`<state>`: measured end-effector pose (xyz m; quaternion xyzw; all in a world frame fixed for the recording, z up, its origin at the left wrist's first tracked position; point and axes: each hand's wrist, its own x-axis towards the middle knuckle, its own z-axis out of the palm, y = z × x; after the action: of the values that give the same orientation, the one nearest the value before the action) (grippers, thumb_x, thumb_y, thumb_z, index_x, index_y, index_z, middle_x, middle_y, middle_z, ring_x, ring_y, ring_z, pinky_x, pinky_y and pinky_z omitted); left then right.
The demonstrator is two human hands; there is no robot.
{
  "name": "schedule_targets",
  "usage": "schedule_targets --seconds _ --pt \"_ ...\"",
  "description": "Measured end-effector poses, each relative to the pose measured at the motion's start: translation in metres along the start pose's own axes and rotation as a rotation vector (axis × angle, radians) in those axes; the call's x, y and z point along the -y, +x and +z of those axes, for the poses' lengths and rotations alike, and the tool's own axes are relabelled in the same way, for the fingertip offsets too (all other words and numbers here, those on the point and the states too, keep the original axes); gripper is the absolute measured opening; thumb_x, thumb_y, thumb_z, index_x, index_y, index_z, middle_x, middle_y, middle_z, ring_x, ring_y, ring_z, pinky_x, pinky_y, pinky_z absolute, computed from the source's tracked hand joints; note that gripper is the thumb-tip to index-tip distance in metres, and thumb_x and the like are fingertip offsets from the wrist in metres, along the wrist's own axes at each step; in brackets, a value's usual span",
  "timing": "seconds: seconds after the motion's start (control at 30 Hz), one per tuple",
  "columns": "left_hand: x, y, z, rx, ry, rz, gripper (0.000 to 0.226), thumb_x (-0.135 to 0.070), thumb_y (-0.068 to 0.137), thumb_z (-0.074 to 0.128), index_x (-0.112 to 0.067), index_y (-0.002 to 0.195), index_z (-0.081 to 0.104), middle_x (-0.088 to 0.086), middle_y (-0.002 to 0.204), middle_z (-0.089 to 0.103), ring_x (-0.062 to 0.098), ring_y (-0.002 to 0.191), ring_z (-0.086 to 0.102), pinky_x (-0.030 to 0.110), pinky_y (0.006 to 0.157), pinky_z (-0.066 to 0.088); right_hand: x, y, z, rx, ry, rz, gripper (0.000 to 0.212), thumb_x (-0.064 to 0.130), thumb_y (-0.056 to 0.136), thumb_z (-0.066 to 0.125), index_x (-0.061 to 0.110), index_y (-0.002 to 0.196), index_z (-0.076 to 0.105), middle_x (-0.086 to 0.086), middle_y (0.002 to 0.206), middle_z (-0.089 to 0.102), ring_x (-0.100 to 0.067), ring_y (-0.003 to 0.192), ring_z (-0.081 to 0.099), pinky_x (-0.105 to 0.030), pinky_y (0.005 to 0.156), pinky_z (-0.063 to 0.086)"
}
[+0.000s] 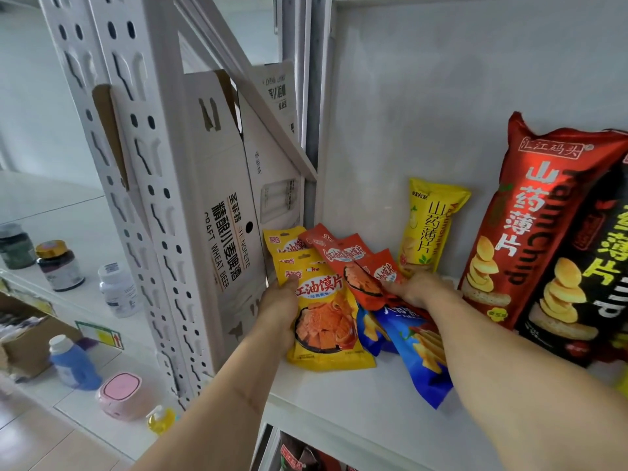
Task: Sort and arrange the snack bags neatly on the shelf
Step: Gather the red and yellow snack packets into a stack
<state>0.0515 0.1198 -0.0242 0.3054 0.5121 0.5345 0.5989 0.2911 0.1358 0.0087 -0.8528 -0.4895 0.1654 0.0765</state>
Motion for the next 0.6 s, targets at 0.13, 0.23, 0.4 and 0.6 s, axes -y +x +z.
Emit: schedule_targets --seconds 0.13,0.23,0.4,0.6 --pt "-0.001 -0.003 0.005 0.006 -0.008 0.009 0.016 -0.034 0.103 0.053 -0.023 0.105 0.064 0.009 0.099 0.077 0.031 0.087 0.075 0.055 0.086 0.058 0.003 -0.008 -0.003 0.027 0.031 -0.002 0.143 0.109 0.031 0.028 0.025 0.146 0.041 -0.008 0.150 0.045 -0.035 0.135 0.043 -0.049 0.110 0.033" --pt "-0.002 -0.007 0.009 0.022 -0.019 0.012 0.015 -0.032 0.104 0.051 -0.024 0.098 0.063 0.009 0.097 0.076 0.031 0.086 0.075 0.049 0.082 0.060 0.010 -0.012 -0.007 -0.042 0.075 -0.044 0.139 0.109 0.033 0.025 0.022 0.137 0.053 -0.010 0.143 0.053 -0.036 0.128 0.050 -0.048 0.105 0.040" --pt "-0.006 -0.015 0.012 0.019 -0.032 -0.001 0.015 -0.031 0.103 0.051 -0.021 0.104 0.063 0.010 0.097 0.076 0.030 0.083 0.075 0.044 0.075 0.061 0.024 -0.025 -0.013 -0.097 0.190 -0.126 0.102 0.095 0.064 0.044 0.017 0.127 0.062 -0.009 0.130 0.063 -0.032 0.116 0.060 -0.040 0.096 0.048" --pt "-0.013 -0.021 0.014 0.064 -0.099 -0.048 0.035 -0.048 0.102 0.047 -0.021 0.111 0.066 0.011 0.096 0.078 0.034 0.089 0.074 0.055 0.089 0.056 0.050 -0.047 0.004 -0.031 0.273 -0.288 0.083 0.084 0.076 0.048 0.024 0.131 0.060 -0.005 0.132 0.063 -0.030 0.117 0.060 -0.038 0.097 0.048"
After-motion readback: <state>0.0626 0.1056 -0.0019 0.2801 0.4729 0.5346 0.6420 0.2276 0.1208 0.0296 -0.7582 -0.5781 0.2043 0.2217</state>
